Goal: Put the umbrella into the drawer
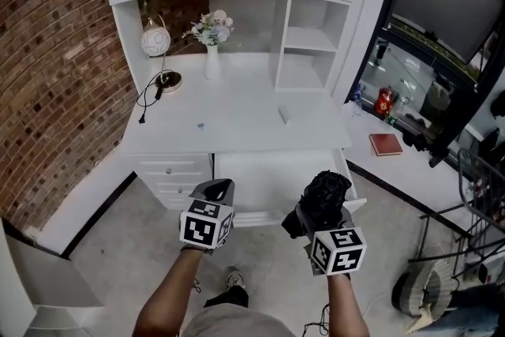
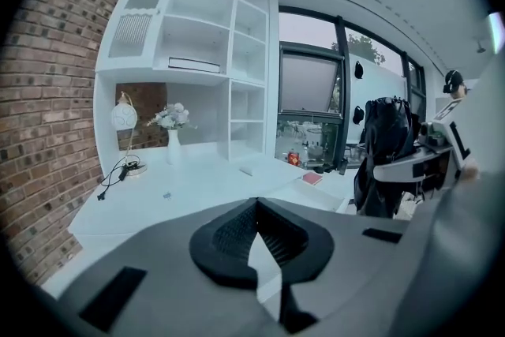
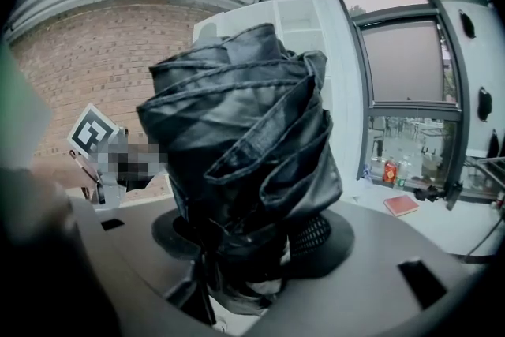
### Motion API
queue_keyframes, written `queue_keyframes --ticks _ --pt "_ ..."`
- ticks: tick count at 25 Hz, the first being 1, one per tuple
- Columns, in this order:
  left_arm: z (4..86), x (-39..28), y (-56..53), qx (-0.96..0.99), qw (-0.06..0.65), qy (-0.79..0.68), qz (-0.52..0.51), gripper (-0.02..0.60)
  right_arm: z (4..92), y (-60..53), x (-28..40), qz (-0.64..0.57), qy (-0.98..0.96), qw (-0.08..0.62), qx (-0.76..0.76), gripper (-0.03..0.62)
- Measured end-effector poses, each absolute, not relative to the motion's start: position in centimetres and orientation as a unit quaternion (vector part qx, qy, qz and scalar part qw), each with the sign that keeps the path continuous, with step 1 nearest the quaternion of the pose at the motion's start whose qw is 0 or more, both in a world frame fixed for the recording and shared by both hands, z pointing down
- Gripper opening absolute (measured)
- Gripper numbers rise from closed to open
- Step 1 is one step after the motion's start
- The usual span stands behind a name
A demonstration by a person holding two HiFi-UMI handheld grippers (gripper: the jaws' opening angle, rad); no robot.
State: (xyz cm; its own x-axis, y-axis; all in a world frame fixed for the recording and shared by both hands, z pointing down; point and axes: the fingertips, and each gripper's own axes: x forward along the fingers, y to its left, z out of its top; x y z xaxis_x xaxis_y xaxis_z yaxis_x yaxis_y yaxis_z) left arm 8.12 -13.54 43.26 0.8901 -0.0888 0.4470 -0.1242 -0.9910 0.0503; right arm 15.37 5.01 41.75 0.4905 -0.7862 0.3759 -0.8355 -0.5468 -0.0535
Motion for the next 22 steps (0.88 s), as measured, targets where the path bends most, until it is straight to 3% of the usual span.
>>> queue_keyframes --ticks 22 --pt "46.6 16.0 -22.7 0.965 0.071 -0.033 0.251 -0.006 42.1 -4.0 22.2 0.224 -0.469 0.096 0.849 0.249"
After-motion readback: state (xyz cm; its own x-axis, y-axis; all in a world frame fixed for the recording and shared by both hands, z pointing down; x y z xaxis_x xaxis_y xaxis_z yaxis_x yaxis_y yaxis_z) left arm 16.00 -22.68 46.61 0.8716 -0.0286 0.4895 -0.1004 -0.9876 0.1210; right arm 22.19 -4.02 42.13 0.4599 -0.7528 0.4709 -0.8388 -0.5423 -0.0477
